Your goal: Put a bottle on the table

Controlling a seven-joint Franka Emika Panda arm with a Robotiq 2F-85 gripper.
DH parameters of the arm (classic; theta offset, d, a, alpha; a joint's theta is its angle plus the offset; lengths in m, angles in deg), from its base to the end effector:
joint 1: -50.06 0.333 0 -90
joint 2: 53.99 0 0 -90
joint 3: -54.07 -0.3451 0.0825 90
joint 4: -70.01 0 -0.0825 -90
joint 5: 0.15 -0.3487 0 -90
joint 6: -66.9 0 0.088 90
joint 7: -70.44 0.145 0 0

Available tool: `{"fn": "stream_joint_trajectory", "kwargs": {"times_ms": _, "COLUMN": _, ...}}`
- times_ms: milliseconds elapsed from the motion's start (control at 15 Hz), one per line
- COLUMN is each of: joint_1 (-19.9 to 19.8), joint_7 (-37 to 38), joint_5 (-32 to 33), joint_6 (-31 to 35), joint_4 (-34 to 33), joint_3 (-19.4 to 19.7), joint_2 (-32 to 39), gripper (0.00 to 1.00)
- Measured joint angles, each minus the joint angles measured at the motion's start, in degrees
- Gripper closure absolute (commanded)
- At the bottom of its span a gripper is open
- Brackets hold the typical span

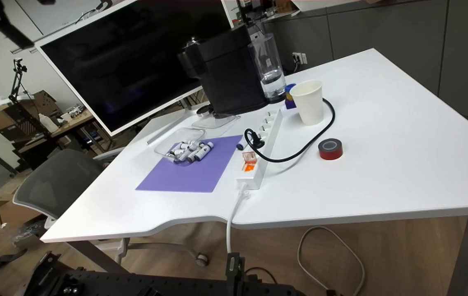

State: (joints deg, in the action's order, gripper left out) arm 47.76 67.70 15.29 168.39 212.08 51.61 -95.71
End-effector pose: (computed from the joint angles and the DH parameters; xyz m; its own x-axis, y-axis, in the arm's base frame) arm 0.2813 -0.0299 0.5259 0.9959 0.0910 -0.0030 0.0879 -0.9531 0.2895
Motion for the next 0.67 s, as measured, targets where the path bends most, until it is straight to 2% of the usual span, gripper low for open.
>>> {"fn": "stream_joint_trajectory", "kwargs": {"times_ms": 200, "joint_1": -3.94, "joint_7": 3.01, "joint_5": 0.73, "joint_6": 6.82, "joint_4": -1.69, "joint_3": 2.31, "joint_2": 7.73, "gripper": 0.00}}
{"fn": "stream_joint_trajectory", "kwargs": {"times_ms": 333, "joint_1": -5.13, "joint_7": 5.25, "joint_5": 0.47, "joint_6": 11.76, "joint_4": -3.71, "joint_3": 2.83, "joint_2": 13.94, "gripper": 0.00}}
{"fn": "stream_joint_trajectory", "kwargs": {"times_ms": 667, "joint_1": -3.82, "joint_7": 10.07, "joint_5": -2.53, "joint_6": 22.61, "joint_4": -10.46, "joint_3": 2.08, "joint_2": 29.27, "gripper": 0.00}}
